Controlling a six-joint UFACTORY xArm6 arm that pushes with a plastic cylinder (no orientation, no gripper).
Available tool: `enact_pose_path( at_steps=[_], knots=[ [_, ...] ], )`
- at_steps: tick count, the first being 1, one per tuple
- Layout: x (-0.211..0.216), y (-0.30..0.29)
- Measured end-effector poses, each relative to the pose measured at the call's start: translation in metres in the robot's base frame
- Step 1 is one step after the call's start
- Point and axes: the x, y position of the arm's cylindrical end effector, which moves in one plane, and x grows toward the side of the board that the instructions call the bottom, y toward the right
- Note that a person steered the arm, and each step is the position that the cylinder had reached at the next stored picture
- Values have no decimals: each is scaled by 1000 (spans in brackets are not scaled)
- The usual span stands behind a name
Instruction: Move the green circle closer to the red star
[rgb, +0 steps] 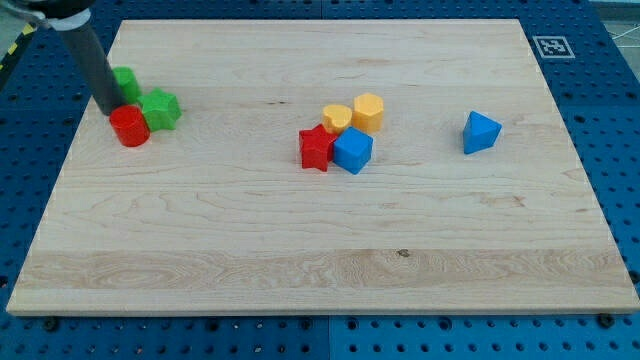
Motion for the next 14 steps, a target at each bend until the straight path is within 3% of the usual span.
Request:
enact_pose_path(
  at_steps=[4, 7, 11, 14],
  knots=[
    [-19, -31],
    [-76, -23],
    [-37, -8],
    [-36, 11]
  ],
)
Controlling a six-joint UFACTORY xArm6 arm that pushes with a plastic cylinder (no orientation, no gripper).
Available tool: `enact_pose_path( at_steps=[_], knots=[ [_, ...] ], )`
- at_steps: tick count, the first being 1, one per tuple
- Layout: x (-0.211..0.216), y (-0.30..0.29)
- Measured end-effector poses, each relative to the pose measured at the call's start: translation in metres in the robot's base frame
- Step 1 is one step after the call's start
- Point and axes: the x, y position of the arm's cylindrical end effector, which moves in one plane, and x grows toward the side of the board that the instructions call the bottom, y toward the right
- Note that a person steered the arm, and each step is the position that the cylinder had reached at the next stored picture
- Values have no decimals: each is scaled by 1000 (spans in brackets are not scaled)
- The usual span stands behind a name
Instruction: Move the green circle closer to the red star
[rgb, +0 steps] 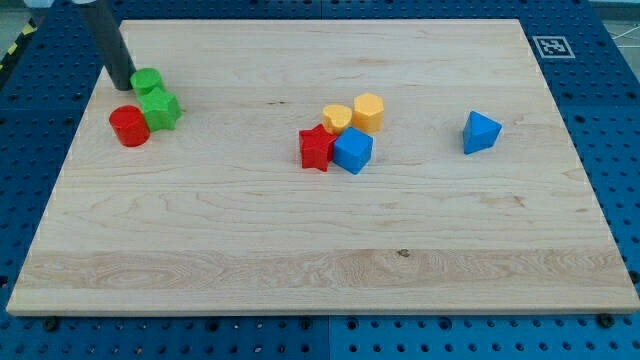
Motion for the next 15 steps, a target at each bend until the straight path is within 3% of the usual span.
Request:
enact_pose_path(
  at_steps=[11, 15],
  knots=[
    [12, 65],
    [51, 82]
  ],
)
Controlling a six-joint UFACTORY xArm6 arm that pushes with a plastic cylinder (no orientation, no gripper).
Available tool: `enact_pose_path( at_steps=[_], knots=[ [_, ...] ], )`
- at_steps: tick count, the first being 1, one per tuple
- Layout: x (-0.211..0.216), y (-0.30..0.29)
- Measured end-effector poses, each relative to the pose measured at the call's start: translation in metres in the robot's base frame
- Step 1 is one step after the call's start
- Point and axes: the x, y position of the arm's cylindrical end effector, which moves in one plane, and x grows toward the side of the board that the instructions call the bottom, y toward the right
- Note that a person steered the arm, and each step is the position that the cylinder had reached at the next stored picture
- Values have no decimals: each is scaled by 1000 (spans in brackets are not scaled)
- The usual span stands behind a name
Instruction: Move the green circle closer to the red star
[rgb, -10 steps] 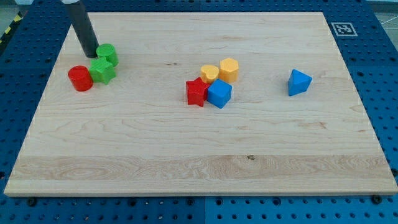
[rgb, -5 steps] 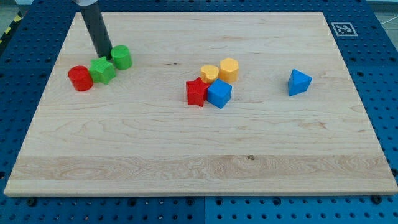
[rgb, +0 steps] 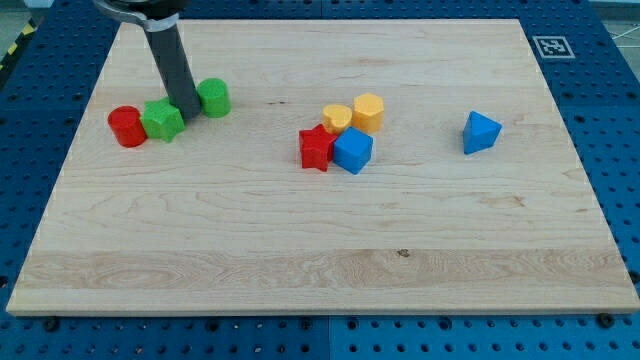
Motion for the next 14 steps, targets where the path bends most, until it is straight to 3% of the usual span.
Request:
enact_pose_path(
  at_steps=[4, 11, 14],
  knots=[
    [-32, 1],
    [-22, 39],
    [-37, 60]
  ],
)
